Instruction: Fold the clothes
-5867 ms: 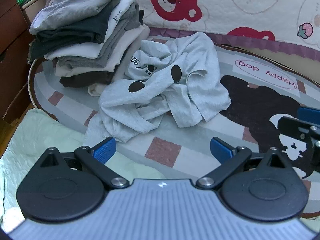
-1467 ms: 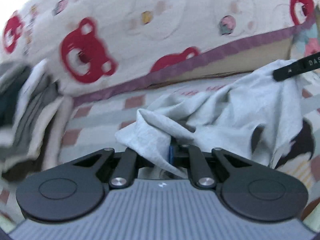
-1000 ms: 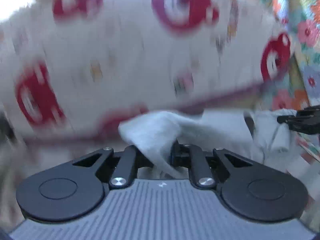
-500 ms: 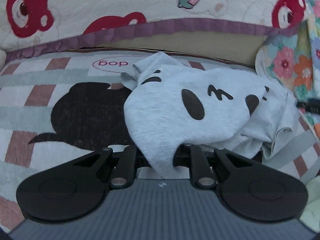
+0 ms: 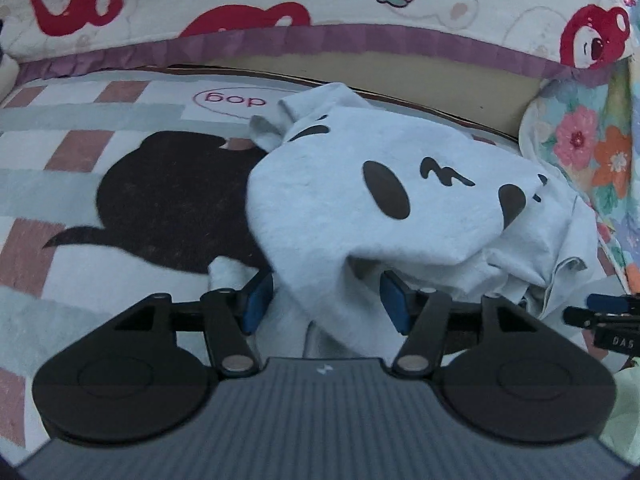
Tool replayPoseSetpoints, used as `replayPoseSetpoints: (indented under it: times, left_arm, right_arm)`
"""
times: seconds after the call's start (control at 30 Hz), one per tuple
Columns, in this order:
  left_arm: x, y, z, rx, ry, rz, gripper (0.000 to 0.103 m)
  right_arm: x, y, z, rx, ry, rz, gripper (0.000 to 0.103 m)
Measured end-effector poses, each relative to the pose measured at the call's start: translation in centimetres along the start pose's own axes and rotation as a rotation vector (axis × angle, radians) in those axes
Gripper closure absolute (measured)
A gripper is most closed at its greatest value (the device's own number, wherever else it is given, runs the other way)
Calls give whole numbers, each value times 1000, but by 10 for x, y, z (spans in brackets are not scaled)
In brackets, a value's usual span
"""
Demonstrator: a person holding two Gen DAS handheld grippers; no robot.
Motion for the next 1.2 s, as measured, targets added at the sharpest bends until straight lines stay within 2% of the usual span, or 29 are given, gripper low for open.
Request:
replayPoseSetpoints:
  times: [0.13, 0.2, 0.27, 0.37, 0.43, 0.47, 0.5, 0.7, 0.87, 0.93, 1.03, 1.1, 1.2]
  left_arm:
    - [6, 13, -10, -3, 95, -36, 41]
    - [5, 15, -13, -7, 81, -32, 41]
    - [3, 15, -15, -11, 59, -23, 41]
    - [3, 13, -17, 10, 58, -16, 41]
    - [6, 16, -18, 7, 62, -20, 41]
    - [7, 17, -19, 4, 63, -22, 41]
    - [9, 18, -20, -9, 62, -21, 41]
    - [9, 11, -20, -20, 2, -39, 41]
    - [6, 7, -15, -16, -9, -64, 39]
    - [5, 8, -15, -14, -7, -68, 39]
    - [7, 12, -19, -14, 0, -74, 39]
    - [9, 15, -23, -13, -3, -69, 39]
    - [12, 21, -29, -9, -17, -58, 38]
  right_arm:
    - [8, -6, 7, -7, -73, 97, 45]
    - [5, -10, 6, -6, -144, 122, 38]
    - [2, -19, 5, -3, -179, 126, 37]
    - [-4, -40, 9, 14, -101, 81, 36]
    - [-10, -35, 13, -2, -84, 63, 51]
    - [-16, -30, 17, -17, -78, 40, 82]
    - [-21, -25, 20, -33, -71, 17, 99]
    - [-52, 7, 42, -126, -31, -120, 99]
    - [-78, 34, 61, -203, 2, -234, 100]
    - [-87, 38, 69, -224, 47, -311, 100]
    - [-94, 33, 71, -180, 159, -463, 100]
    - [-96, 25, 66, -138, 192, -490, 100]
    - [-117, 13, 60, -100, 141, -506, 100]
Point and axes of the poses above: each gripper's, at about its wrist camera, not at the fingertips, and y roughly against the way its jaws point, x to its left, z to its top, the point moved 3 cm from there along -y, roughly the way its jaws point, and after that the axes turned 2 degrees about -z, right-handed, at the moved point
